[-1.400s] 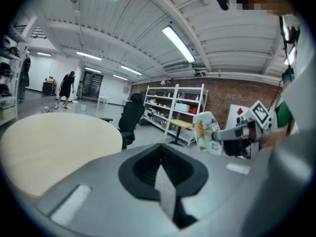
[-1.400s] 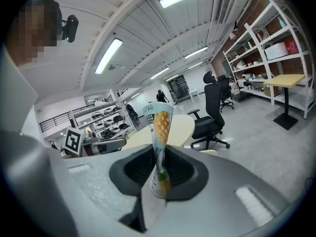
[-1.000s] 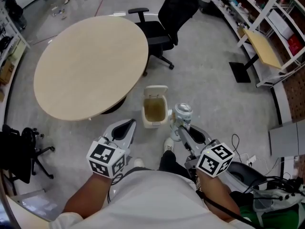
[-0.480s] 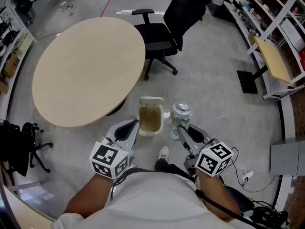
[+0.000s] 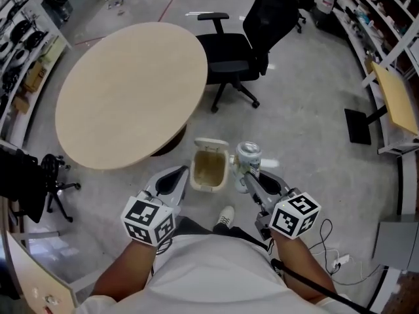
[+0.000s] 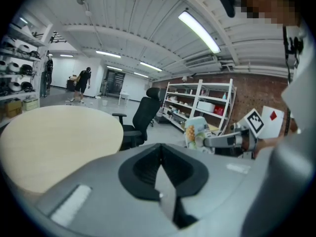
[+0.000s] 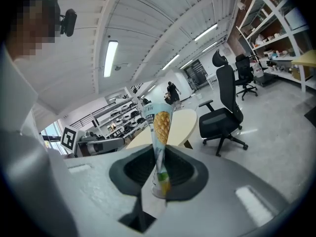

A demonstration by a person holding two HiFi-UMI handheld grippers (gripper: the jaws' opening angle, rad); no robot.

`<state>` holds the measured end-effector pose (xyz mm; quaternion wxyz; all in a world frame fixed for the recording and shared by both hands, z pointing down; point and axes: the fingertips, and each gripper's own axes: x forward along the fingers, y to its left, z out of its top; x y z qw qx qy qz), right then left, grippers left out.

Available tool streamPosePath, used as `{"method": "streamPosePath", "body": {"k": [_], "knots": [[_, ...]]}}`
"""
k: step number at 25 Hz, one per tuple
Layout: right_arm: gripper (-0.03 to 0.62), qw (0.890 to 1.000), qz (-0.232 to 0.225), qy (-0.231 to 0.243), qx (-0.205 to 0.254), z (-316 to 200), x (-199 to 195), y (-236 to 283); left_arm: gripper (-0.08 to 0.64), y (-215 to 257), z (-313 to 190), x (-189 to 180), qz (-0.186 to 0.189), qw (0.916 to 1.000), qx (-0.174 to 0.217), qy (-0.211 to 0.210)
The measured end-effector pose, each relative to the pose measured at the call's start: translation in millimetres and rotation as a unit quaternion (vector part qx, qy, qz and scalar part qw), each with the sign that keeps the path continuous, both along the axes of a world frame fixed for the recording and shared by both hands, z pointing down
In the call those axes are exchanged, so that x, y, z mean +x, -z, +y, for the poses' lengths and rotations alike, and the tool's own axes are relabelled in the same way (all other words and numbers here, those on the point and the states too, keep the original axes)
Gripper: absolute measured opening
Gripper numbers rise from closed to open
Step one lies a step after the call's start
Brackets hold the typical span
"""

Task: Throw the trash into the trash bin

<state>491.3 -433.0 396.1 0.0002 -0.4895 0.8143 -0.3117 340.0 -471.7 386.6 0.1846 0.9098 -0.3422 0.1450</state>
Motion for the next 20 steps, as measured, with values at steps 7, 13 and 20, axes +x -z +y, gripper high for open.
{"method": "streamPosePath", "body": {"k": [7, 13, 20], "knots": [[0.06, 0.999, -0.006, 0.021, -0.023, -4.5, 0.5, -25.9, 0.008, -10.9, -2.2, -0.5, -0.035, 0.9993, -0.011, 0.006], [0.06, 0.998, 0.004, 0.032, -0.06, -2.3, -21.0, -63.6, 0.008, -48.8, -8.8, 0.4, -0.063, 0.9966, -0.049, -0.02], [0.06, 0.993, 0.019, 0.003, -0.121, -14.5, -41.4, -121.8, 0.008, -112.0, -15.8, 9.4, -0.098, 0.9893, -0.063, -0.088]]}}
